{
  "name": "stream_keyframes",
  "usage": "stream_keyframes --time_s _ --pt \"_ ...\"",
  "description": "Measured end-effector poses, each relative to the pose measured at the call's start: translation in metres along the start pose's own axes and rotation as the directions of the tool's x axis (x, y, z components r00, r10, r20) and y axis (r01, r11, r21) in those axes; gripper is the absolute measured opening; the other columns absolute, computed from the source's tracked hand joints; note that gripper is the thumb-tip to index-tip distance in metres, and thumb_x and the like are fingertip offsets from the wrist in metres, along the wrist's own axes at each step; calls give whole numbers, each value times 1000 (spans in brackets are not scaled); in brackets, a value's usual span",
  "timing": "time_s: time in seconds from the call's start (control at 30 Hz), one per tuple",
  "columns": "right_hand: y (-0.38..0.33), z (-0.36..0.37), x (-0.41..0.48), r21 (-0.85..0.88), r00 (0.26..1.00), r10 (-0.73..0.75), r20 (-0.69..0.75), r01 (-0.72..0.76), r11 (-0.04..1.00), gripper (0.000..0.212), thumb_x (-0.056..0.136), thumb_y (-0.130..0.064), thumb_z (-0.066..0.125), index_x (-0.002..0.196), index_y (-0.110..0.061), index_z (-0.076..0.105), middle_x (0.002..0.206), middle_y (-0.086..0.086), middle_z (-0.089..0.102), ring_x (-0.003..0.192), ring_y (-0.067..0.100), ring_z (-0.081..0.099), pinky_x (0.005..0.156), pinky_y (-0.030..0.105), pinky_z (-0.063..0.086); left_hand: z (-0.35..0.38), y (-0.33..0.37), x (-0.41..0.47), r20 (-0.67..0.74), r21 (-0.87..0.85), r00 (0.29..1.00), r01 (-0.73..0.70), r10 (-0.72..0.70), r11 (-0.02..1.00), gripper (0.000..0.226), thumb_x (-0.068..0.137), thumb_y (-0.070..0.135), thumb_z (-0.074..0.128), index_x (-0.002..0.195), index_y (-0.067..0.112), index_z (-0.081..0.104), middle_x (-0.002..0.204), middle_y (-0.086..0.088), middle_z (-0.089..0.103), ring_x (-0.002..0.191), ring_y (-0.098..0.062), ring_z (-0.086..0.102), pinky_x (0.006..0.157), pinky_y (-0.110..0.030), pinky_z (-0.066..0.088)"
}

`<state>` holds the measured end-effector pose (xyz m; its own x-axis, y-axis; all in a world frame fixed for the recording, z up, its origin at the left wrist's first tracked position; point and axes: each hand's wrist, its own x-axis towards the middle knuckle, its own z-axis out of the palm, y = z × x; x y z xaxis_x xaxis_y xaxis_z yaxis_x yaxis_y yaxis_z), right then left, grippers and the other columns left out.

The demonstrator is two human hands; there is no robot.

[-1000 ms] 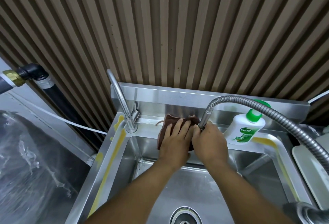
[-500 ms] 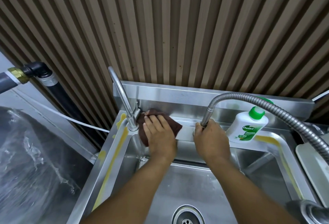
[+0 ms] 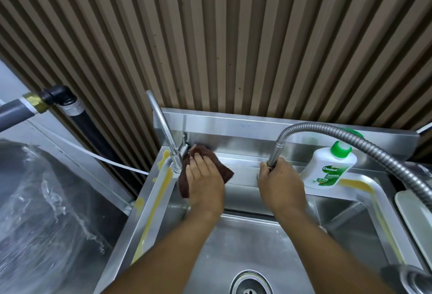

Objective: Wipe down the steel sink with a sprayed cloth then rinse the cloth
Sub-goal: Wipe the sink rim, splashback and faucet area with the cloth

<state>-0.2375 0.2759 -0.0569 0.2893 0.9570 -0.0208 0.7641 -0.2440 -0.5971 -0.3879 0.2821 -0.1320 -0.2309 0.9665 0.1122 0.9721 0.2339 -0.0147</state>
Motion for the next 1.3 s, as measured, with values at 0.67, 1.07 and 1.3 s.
stream_keyframes --time_s 0.67,1.07,1.3 --pt "-1 1 -1 0 1000 16 -20 -16 1000 25 99 -38 50 102 -14 59 103 8 63 99 33 60 83 40 46 2 34 -32 -53 -48 859 -512 510 858 58 85 11 36 140 6 55 140 -17 57 129 -37 55 111 -50 41" --pt "-2 1 -1 5 1000 22 -16 -22 1000 27 100 -41 48 105 -16 60 106 6 63 99 31 59 85 41 49 9 51 -20 -120 -115 951 -299 285 947 74 83 18 65 150 1 36 156 -29 32 146 -44 29 120 -53 19" --pt "0 1 -1 2 1000 19 -7 -19 1000 29 100 -41 48 106 -15 61 106 6 64 98 31 60 83 40 49 -6 -11 -9 97 30 975 -205 201 978 139 65 72 74 156 1 -4 164 -25 -5 153 -39 -4 124 -52 0"
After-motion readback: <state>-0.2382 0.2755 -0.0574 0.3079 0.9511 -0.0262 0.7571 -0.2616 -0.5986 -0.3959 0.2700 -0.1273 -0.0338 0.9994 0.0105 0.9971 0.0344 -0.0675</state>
